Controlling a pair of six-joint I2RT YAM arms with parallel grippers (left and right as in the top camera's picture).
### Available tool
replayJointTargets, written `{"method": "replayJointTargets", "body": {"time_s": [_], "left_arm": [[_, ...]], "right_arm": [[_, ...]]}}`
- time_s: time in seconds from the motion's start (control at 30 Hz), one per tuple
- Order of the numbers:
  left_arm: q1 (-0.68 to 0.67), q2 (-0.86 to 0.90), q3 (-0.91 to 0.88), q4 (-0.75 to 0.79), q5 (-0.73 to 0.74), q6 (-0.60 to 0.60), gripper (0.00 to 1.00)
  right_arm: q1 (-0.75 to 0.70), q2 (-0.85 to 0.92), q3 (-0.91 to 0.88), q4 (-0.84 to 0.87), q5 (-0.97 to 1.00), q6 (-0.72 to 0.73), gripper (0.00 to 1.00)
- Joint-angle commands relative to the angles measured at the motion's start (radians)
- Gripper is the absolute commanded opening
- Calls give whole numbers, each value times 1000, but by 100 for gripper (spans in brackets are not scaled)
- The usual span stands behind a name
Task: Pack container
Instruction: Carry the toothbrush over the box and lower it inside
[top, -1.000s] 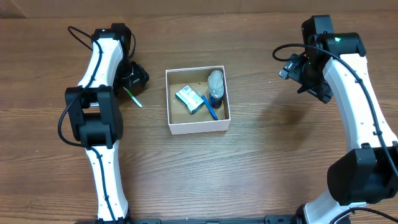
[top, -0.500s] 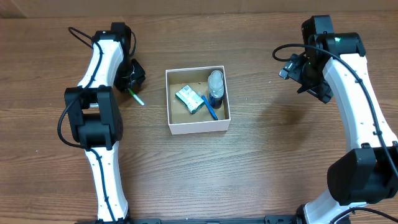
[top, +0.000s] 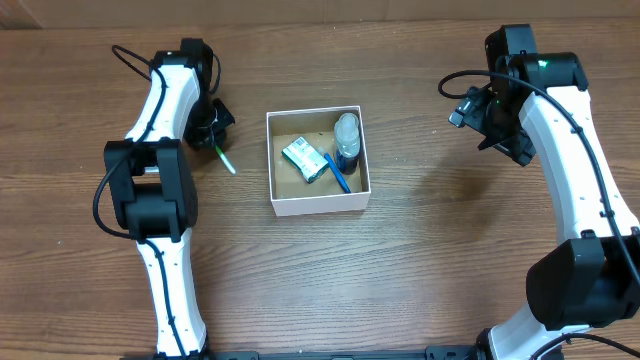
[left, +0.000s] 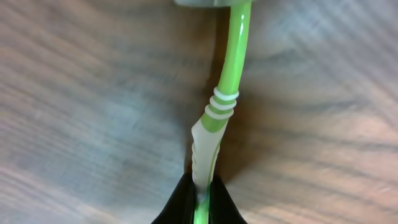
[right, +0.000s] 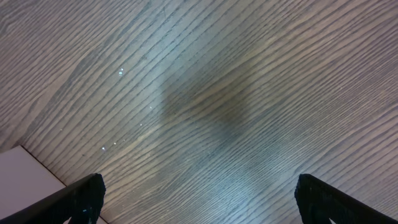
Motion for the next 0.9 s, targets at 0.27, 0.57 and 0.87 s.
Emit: {"method": "replayJointTargets", "body": {"time_s": [0.27, 0.57, 0.87], "left_arm": [[-58, -125, 574, -354, -10, 265, 4], [-288, -311, 599, -428, 33, 726, 4], [-483, -312, 598, -432, 94, 1003, 4]], "right_arm": [[-5, -12, 3, 5, -1, 5, 100], [-5, -12, 3, 5, -2, 5, 100], [-5, -12, 3, 5, -1, 5, 100]]}}
